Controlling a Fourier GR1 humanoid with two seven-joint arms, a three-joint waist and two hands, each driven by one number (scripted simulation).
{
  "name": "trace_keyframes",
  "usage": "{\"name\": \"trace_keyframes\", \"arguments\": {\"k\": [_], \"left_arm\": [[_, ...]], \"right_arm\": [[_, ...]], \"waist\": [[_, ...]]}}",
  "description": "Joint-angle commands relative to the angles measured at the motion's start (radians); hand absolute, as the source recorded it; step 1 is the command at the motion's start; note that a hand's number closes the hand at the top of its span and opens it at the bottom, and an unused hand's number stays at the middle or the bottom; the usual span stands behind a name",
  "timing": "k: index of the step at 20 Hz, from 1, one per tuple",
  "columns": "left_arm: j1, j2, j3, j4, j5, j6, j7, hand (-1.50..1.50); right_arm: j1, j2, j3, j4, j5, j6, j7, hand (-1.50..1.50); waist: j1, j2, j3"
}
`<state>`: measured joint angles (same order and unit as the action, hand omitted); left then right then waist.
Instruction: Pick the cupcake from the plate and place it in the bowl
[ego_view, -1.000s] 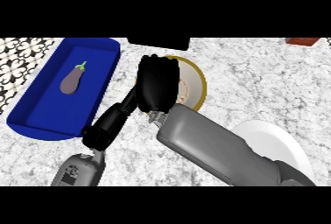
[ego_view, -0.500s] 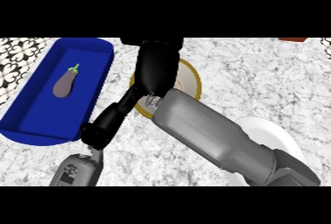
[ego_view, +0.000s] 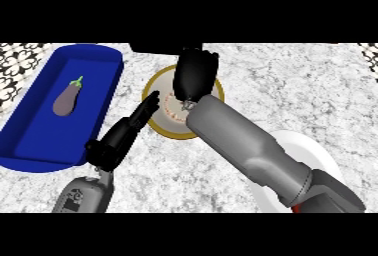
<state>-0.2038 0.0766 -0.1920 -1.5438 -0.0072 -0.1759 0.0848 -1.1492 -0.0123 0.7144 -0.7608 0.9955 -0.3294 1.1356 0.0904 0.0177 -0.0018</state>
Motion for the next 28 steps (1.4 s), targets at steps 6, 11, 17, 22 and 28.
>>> {"name": "trace_keyframes", "arguments": {"k": [6, 11, 17, 22, 28], "left_arm": [[0.006, -0.009, -0.007, -0.011, -0.007, 0.005, 0.003, 0.0], [0.045, -0.004, -0.006, -0.013, -0.005, -0.004, -0.023, 0.0], [-0.012, 0.011, 0.04, -0.002, 0.0, 0.002, 0.007, 0.0], [0.049, 0.012, 0.044, -0.043, 0.012, 0.009, 0.021, 0.0], [0.107, 0.018, 0.052, -0.087, 0.011, 0.019, 0.018, 0.0]], "right_arm": [[0.087, 0.012, -0.14, 0.061, -0.331, -0.113, -0.013, -1.5], [0.034, 0.012, -0.143, 0.164, -0.387, -0.241, -0.223, -1.5], [-0.001, 0.012, -0.142, 0.172, -0.354, -0.46, -0.177, -1.5], [0.034, 0.012, -0.216, 0.144, -0.328, -0.625, -0.15, -1.5], [0.188, -0.011, -0.262, 0.016, -0.289, -0.716, -0.136, -1.5]], "waist": [[0.016, 0.007, 0.002], [0.002, 0.006, 0.002], [-0.029, -0.002, 0.002], [-0.069, -0.017, 0.002], [-0.11, -0.031, 0.002]]}}
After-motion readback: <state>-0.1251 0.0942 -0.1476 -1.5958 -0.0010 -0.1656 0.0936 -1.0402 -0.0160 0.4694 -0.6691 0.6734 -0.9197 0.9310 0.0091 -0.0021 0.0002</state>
